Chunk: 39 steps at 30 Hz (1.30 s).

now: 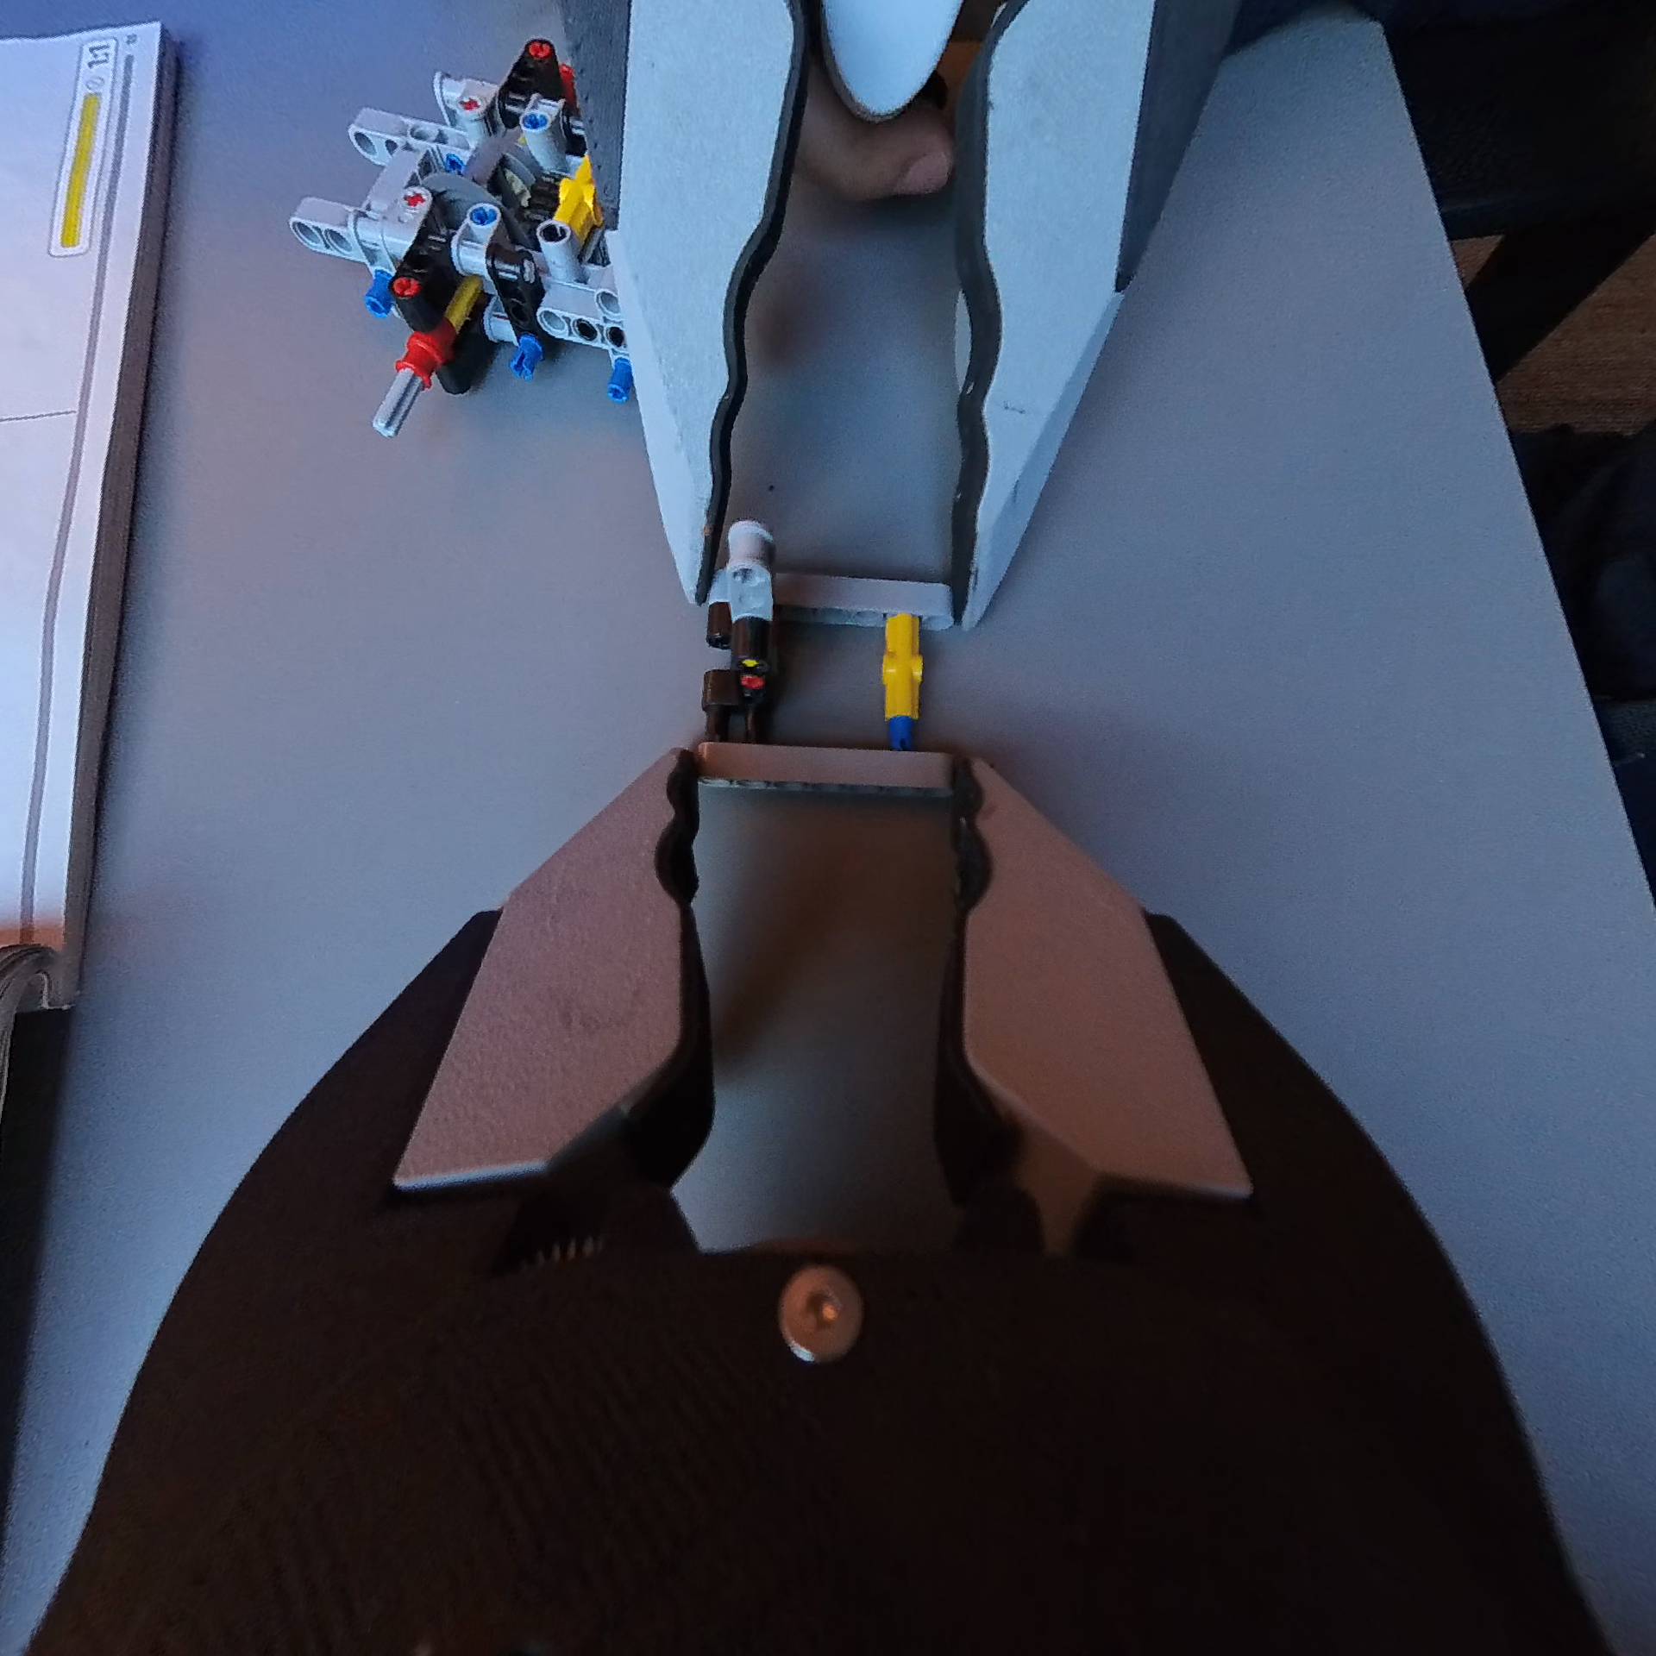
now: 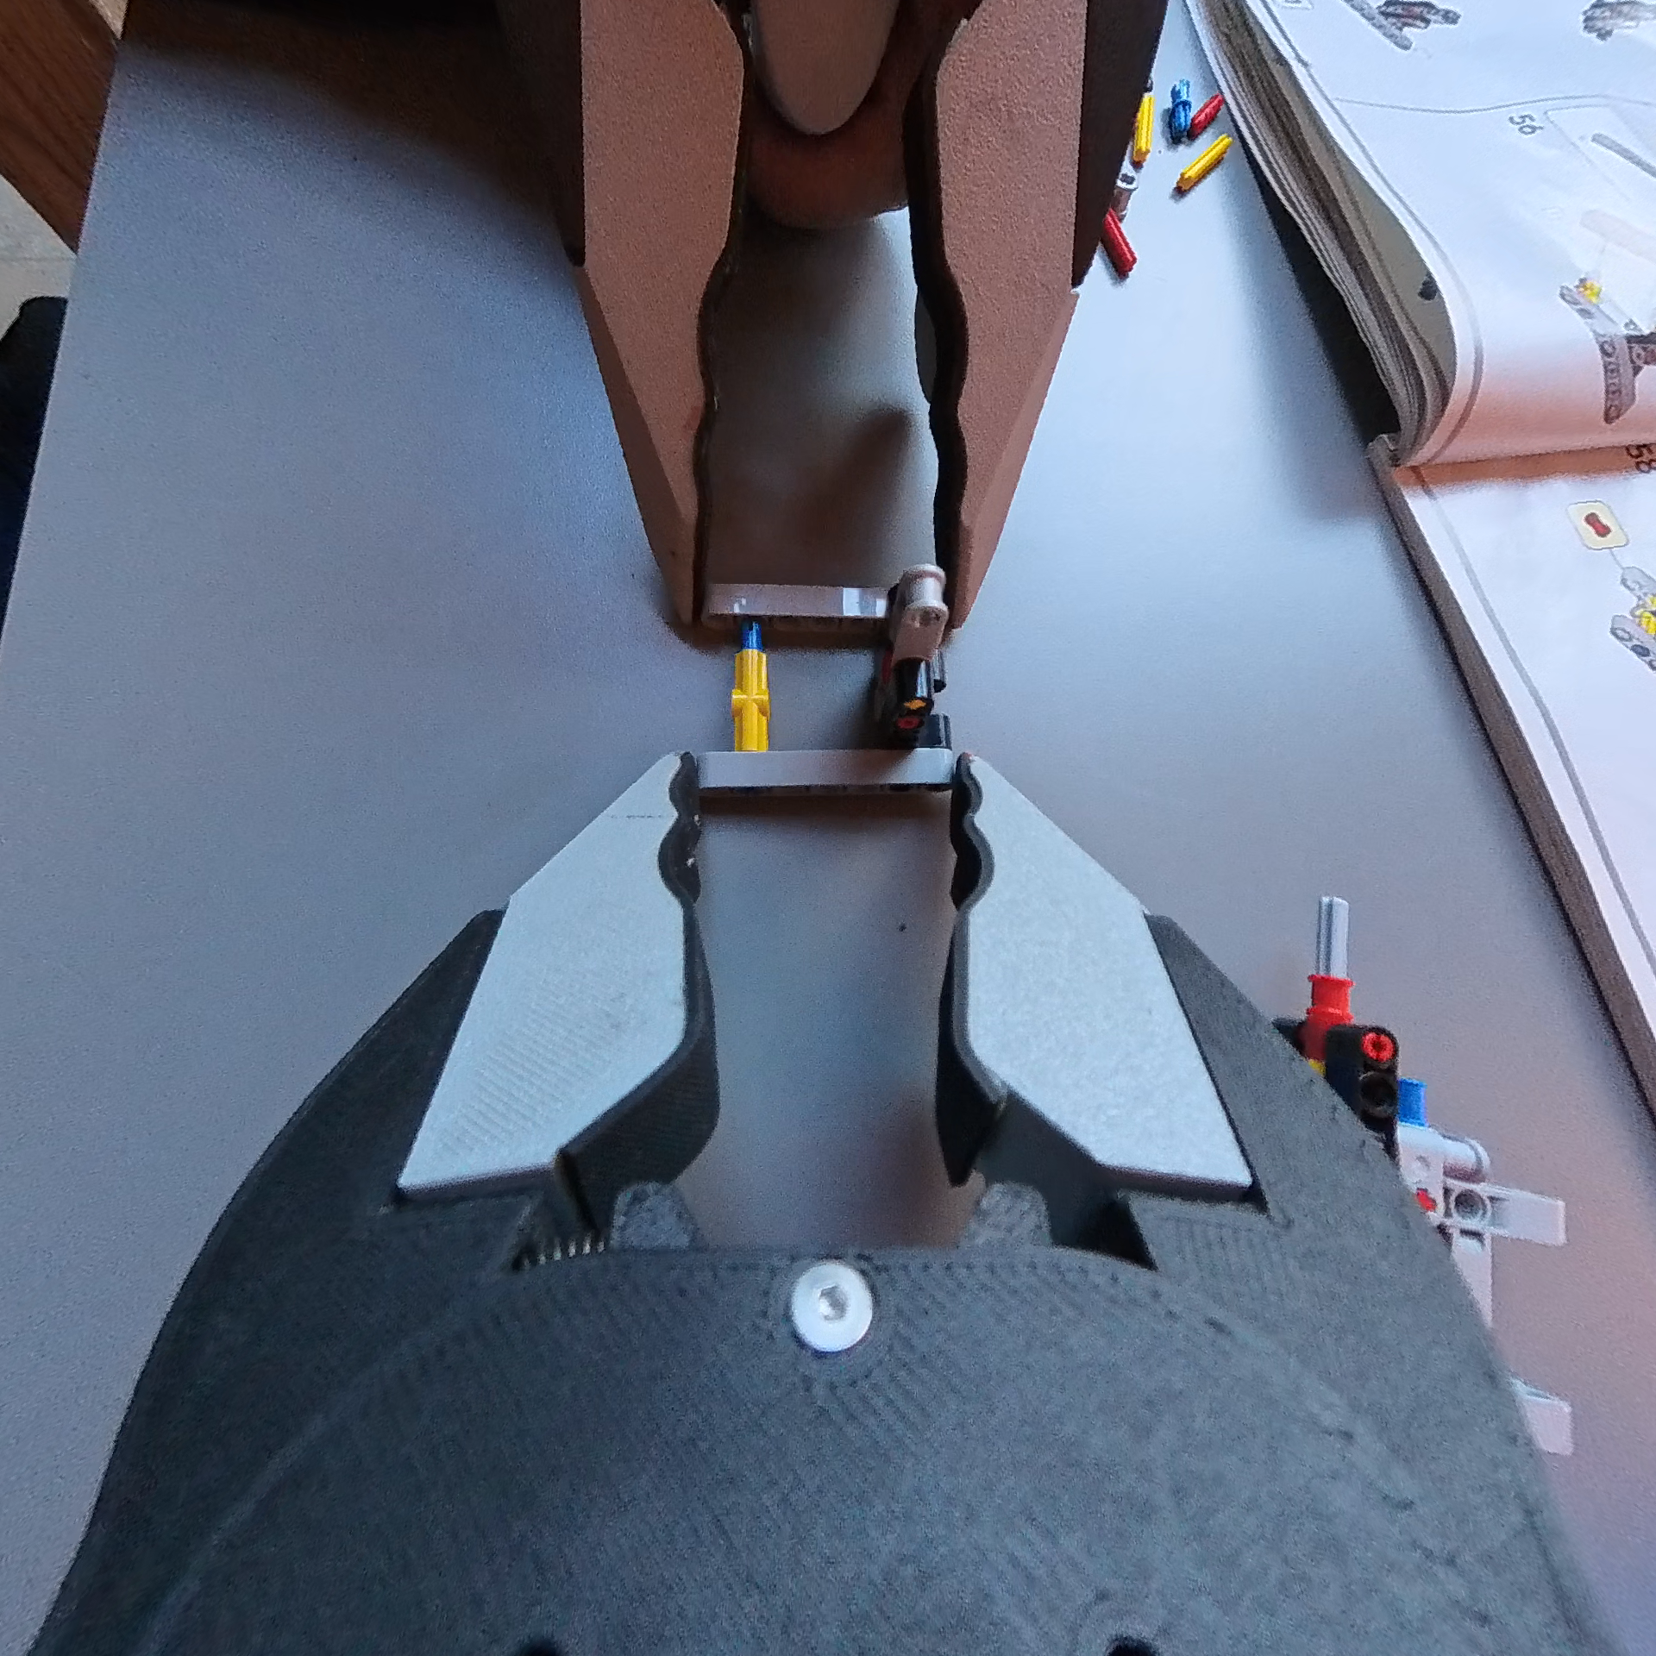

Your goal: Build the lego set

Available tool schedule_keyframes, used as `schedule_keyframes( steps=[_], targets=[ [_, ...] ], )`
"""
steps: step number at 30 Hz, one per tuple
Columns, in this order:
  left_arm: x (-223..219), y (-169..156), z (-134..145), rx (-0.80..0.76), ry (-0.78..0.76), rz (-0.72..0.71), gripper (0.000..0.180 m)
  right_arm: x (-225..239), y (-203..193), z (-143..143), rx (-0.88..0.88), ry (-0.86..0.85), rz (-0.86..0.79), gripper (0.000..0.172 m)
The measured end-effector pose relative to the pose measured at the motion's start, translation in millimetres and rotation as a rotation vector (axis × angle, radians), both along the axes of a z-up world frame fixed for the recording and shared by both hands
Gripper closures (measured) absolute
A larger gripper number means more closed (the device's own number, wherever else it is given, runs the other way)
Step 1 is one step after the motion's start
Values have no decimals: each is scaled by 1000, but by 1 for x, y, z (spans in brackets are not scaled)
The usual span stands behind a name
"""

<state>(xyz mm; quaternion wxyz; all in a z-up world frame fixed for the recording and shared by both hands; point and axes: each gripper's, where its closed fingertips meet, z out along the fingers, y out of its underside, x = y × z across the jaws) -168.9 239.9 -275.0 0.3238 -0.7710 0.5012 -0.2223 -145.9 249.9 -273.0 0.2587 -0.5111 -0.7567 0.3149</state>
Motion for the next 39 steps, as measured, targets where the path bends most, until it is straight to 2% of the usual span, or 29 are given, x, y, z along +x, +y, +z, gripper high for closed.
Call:
schedule_keyframes(
  steps=[23,29,30,31,33,35,39],
  targets=[
    [1,1,0,-29,-1,27,126,-1,-2,-2,-46,-29,-8,118],
    [2,2,0,-86,105,99,127,-2,-2,1,53,-5,10,119],
    [3,5,1,-85,104,131,142,-2,-2,1,52,-5,11,119],
    [5,5,2,-122,78,146,143,-3,-4,0,23,-8,9,119],
    [5,5,2,-117,32,133,143,-3,-4,-1,-42,-27,-6,118],
    [4,3,2,-77,14,92,140,-4,-5,-2,-51,-25,-2,118],
    [2,4,3,-96,13,100,137,-6,-5,-2,-61,-24,-6,118]
  ],
)
